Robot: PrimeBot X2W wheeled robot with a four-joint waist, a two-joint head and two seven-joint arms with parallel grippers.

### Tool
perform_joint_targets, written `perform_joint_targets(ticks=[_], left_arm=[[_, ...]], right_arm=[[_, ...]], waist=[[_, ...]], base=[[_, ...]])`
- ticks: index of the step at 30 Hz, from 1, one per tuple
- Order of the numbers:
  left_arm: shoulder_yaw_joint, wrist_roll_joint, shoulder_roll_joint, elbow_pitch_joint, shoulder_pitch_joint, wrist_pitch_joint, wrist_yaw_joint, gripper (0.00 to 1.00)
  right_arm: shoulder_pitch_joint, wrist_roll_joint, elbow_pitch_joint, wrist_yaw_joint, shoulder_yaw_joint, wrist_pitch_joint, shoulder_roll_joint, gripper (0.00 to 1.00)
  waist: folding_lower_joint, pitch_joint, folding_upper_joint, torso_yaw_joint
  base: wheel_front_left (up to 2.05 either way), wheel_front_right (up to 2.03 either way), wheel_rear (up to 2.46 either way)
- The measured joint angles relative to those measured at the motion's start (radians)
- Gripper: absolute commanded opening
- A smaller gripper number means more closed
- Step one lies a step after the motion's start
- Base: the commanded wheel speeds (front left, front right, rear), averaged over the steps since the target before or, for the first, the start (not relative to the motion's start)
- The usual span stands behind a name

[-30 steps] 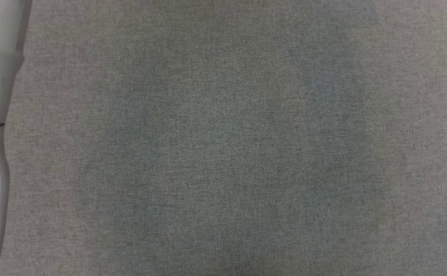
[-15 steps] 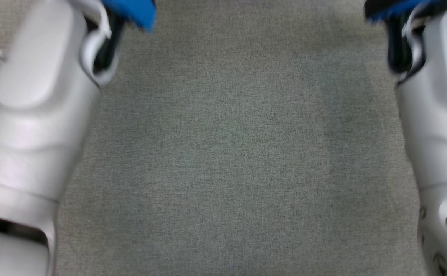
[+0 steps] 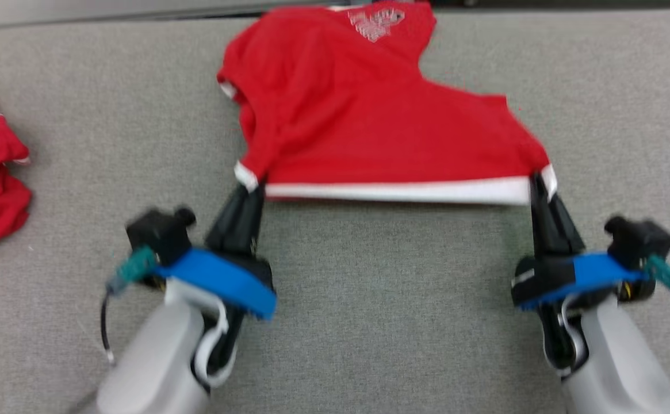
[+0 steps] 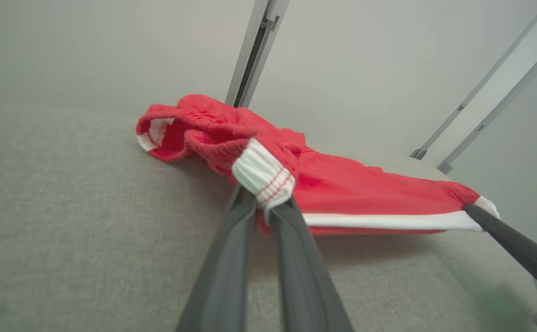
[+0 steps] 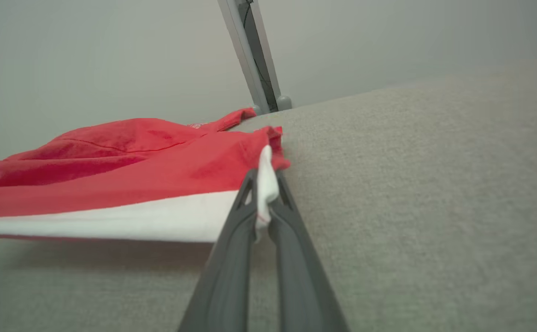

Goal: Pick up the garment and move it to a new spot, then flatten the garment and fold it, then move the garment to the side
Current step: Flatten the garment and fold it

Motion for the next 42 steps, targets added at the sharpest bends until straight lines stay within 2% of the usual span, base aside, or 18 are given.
perform_joint_targets(ticks=[10, 15, 20, 29, 36, 42], left_arm=[[-0.015, -0.011, -0.008, -0.220, 0.410, 0.000, 0.065, 0.00], [-0.051, -0.006, 0.002, -0.296, 0.507, 0.013, 0.086, 0.00], [-0.072, -0.006, 0.003, -0.329, 0.540, 0.025, 0.099, 0.00], [-0.087, -0.004, -0.011, -0.351, 0.506, 0.036, 0.097, 0.00], [-0.097, -0.004, -0.035, -0.350, 0.439, 0.045, 0.079, 0.00], [-0.104, -0.003, -0.061, -0.334, 0.364, 0.049, 0.061, 0.00]], right_arm=[[0.406, 0.011, -0.283, 0.000, -0.067, 0.105, 0.029, 0.00], [0.555, 0.003, -0.420, 0.000, -0.108, 0.167, 0.042, 0.00], [0.616, 0.003, -0.505, 0.000, -0.138, 0.211, 0.053, 0.00], [0.549, -0.032, -0.537, 0.000, -0.154, 0.251, 0.058, 0.00], [0.389, -0.074, -0.520, 0.000, -0.154, 0.302, 0.033, 0.00], [0.221, -0.094, -0.446, 0.000, -0.143, 0.331, -0.006, 0.00]], waist=[[-0.0002, -0.140, 0.0000, 0.002], [-0.0001, -0.180, 0.0000, 0.016], [-0.0001, -0.192, 0.0000, 0.028], [0.0002, -0.177, 0.0000, 0.043], [0.0003, -0.148, 0.0000, 0.058], [0.0003, -0.115, 0.0000, 0.074]], base=[[0.00, 0.00, 0.00], [0.00, 0.00, 0.00], [0.00, 0.00, 0.00], [0.00, 0.00, 0.00], [0.00, 0.00, 0.00], [0.00, 0.00, 0.00]])
